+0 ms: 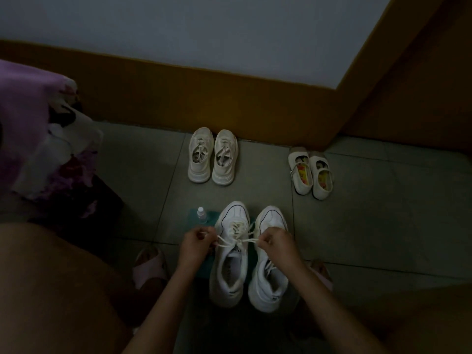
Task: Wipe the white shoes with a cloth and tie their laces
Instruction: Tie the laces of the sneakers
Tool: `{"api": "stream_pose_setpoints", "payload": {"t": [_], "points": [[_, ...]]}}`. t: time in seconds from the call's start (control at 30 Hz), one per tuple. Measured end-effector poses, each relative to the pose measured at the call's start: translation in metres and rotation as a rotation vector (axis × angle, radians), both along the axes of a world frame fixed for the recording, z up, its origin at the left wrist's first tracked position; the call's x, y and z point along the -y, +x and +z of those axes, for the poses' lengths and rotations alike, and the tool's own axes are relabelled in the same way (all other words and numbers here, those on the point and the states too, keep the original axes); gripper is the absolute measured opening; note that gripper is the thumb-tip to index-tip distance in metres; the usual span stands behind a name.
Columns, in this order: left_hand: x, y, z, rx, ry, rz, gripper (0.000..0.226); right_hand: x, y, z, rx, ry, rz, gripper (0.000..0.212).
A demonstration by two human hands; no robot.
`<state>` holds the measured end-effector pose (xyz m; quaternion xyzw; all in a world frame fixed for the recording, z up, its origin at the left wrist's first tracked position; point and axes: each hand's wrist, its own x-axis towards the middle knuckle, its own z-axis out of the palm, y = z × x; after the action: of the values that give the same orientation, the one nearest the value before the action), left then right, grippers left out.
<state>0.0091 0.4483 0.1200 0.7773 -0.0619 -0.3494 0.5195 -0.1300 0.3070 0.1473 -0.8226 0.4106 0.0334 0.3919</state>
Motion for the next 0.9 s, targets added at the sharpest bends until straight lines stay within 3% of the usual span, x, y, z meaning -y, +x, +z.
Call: {"api": "stream_pose_setpoints", "payload": {"t": [0.27,0.4,0.53,0.63,0.77,0.9], "points": [[0.023,-0.015,-0.003,0.092,0.181,-0.271,0.026,-0.008,0.003,0.002,0.080,0.192,-0.011,0.025],[0.032,-0.018,-0.003,0.140,0.209,-0.307,0.016,-0.009,0.003,0.001,0.073,0.219,-0.032,0.027],[0.032,-0.014,-0.001,-0.171,0.025,-0.092,0.014,-0.010,0.002,0.002,0.062,0.234,-0.017,0.026],[0.025,-0.013,-0.005,-0.170,0.013,0.013,0.018,-0.012,0.002,0.002,0.063,0.228,-0.009,0.026],[0.019,-0.010,0.001,-0.095,0.110,-0.198,0.039,-0.012,0.003,0.001,0.076,0.232,-0.024,0.024],[0.014,-0.007,0.005,-0.054,0.242,-0.431,0.028,-0.011,0.002,0.001,0.087,0.228,-0.061,0.022]]}}
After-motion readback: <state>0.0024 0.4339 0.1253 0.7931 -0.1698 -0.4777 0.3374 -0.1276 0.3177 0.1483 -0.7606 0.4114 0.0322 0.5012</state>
